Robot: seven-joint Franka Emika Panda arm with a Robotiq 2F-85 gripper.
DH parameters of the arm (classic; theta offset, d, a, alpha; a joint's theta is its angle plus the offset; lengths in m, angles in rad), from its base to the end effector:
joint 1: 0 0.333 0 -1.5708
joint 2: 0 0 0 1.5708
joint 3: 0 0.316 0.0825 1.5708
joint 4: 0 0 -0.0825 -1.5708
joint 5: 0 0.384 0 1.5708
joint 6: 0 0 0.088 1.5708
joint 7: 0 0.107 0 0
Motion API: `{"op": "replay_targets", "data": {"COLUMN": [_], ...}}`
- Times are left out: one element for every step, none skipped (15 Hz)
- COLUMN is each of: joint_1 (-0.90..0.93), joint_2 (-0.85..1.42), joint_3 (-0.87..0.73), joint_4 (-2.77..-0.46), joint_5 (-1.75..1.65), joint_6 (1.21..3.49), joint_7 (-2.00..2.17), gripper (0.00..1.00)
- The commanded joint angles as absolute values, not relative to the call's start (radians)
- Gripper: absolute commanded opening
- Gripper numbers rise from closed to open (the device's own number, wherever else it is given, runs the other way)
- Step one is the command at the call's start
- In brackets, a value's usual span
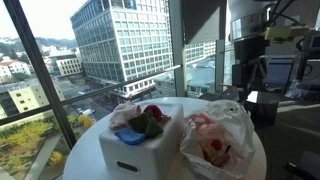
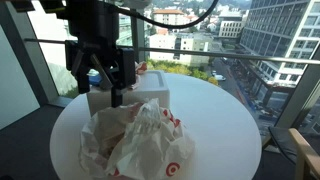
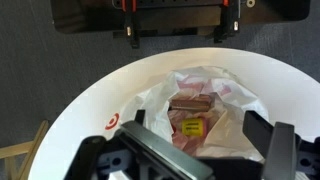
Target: Remove the items from the plastic bag and put them on the white basket
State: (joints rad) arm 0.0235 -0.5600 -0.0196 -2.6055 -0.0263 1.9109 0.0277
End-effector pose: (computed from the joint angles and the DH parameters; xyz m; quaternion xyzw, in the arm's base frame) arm 0.3542 -0.0004 0.4245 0.9977 -0.0048 -0.0671 0.0080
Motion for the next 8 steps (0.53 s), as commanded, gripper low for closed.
{"op": "replay_targets", "data": {"joint_1": [0.013,0.013,0.013,0.013,0.013,0.013,0.013,0.013], "joint_2": [-0.560,-0.560,-0.561,-0.561,-0.561,-0.561,-0.561,-0.561], "joint_3": [-0.010,-0.010,-0.010,-0.010,-0.010,-0.010,-0.010,-0.010], "joint_4": [-2.602,-2.600,-2.598,-2.597,-2.597,-2.597,-2.597,-2.597], "joint_5": [-0.021,-0.021,-0.021,-0.021,-0.021,-0.021,-0.021,-0.021], "joint_6": [1.910,1.910,1.910,1.910,1.910,1.910,1.910,1.910], "joint_7": [0.023,0.023,0.023,0.023,0.023,0.023,0.023,0.023], "gripper": [1.00,1.00,1.00,1.00,1.00,1.00,1.00,1.00]}}
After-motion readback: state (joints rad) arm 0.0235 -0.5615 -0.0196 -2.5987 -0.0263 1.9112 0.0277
